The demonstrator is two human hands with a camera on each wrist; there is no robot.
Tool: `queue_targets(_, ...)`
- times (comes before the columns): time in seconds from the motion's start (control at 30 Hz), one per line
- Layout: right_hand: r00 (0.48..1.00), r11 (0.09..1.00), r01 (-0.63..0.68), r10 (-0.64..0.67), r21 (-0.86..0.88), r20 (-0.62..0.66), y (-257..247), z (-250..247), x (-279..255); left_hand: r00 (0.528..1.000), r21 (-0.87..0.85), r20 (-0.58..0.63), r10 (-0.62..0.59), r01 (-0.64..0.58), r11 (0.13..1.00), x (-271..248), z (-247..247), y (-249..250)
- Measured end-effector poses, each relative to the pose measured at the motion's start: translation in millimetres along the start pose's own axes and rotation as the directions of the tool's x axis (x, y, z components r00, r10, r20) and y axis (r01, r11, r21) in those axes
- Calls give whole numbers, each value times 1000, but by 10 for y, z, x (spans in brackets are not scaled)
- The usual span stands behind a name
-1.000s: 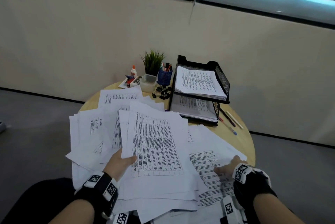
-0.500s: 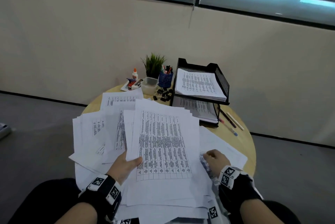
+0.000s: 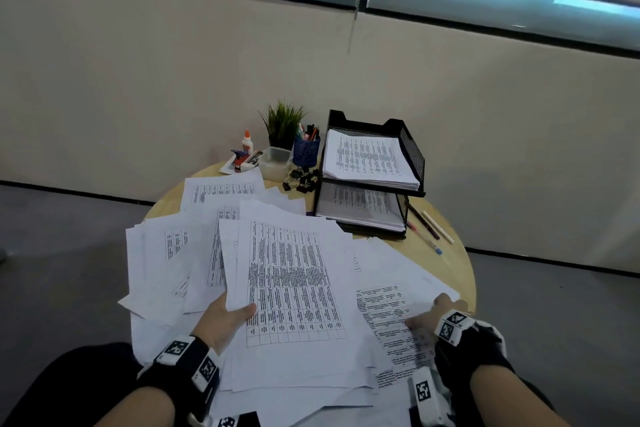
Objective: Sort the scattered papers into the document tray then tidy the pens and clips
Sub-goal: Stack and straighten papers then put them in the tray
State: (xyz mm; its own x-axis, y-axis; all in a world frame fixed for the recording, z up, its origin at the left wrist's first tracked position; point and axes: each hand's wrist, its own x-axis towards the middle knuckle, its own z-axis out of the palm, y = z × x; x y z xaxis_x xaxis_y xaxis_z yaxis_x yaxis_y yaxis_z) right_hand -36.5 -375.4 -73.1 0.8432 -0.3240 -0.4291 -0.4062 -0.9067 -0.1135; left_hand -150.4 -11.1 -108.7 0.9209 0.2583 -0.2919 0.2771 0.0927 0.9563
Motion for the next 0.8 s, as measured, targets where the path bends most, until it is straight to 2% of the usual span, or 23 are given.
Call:
queue_targets(0.17, 996, 999, 33, -33, 0, 83, -34, -60, 49, 1000, 14, -6, -10, 10, 1000, 12, 1, -21)
queue_targets(0.27, 997, 1000, 24, -26, 20, 75, 2, -103, 65, 1000, 6, -5, -12, 12, 1000, 16, 3, -20)
queue_targets(0.43, 993, 995, 95, -95, -4, -75, -11, -132, 36, 1000, 27, -10, -2, 2, 1000, -1, 18, -6)
queue_targets(0.63, 959, 959, 277, -280, -59, -48, -151, -232, -119, 1000, 25, -15, -22, 22, 999, -14, 19, 25)
queue_targets(0.73, 956, 957, 289, -289, 0, -51, -101, -403, -163, 1000, 13, -5, -27, 27, 1000, -29, 30, 49)
queue_targets(0.8, 955, 955, 284, -273, 89, -120, -40, -613, -240, 1000, 10, -3, -28, 28, 1000, -42, 37, 65)
